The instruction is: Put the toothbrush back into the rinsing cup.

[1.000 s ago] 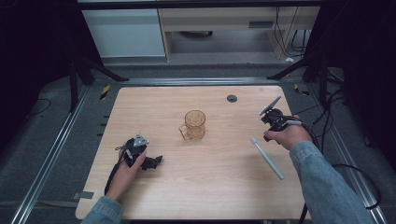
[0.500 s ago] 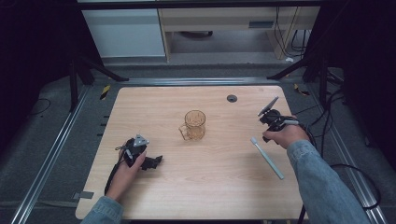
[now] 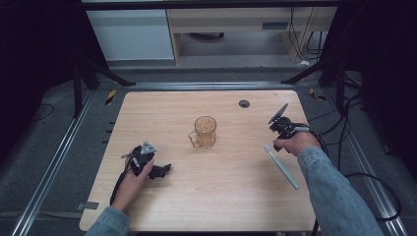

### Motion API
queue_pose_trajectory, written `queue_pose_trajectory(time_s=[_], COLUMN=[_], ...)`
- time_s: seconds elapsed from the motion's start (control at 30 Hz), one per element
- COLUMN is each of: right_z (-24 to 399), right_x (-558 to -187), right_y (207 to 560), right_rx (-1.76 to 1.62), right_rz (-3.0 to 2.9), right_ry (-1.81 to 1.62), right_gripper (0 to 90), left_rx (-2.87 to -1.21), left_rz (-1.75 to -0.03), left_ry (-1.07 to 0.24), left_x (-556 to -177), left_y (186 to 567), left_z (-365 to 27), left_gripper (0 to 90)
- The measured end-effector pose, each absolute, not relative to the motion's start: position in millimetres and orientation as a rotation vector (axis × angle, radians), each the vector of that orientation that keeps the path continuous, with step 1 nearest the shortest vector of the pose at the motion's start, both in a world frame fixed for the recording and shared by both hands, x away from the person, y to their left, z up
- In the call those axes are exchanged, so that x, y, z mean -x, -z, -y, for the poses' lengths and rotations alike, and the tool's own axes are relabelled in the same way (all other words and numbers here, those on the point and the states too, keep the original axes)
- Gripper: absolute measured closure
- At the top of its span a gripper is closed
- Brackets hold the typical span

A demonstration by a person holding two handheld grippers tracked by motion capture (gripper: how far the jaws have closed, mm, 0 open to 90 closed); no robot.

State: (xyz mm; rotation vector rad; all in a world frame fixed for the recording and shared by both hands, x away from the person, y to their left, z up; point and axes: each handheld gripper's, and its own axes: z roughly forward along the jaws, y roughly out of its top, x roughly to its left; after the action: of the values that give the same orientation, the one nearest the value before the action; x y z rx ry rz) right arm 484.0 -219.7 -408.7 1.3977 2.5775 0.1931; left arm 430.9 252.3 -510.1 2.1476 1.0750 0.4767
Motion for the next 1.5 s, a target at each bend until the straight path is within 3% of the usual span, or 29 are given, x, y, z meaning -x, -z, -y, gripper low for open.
queue_pose_trajectory(time_s=[0.67,1.5], right_z=[217.2,214.0], right_x=[-491.7,-493.7], right_y=[421.3,438.4], right_rx=[-1.429,-1.459], right_rz=[-2.599,-2.648], right_ry=[-0.16,-0.125], right_gripper=[64.6,71.4], left_rx=[-2.146,-2.153], left_rz=[-1.076,-1.072], left_ry=[-0.474,-0.475], left_x=[-430.9,-430.9], left_y=[510.2,510.0], left_z=[-252.2,-252.7], left_gripper=[0.0,0.0])
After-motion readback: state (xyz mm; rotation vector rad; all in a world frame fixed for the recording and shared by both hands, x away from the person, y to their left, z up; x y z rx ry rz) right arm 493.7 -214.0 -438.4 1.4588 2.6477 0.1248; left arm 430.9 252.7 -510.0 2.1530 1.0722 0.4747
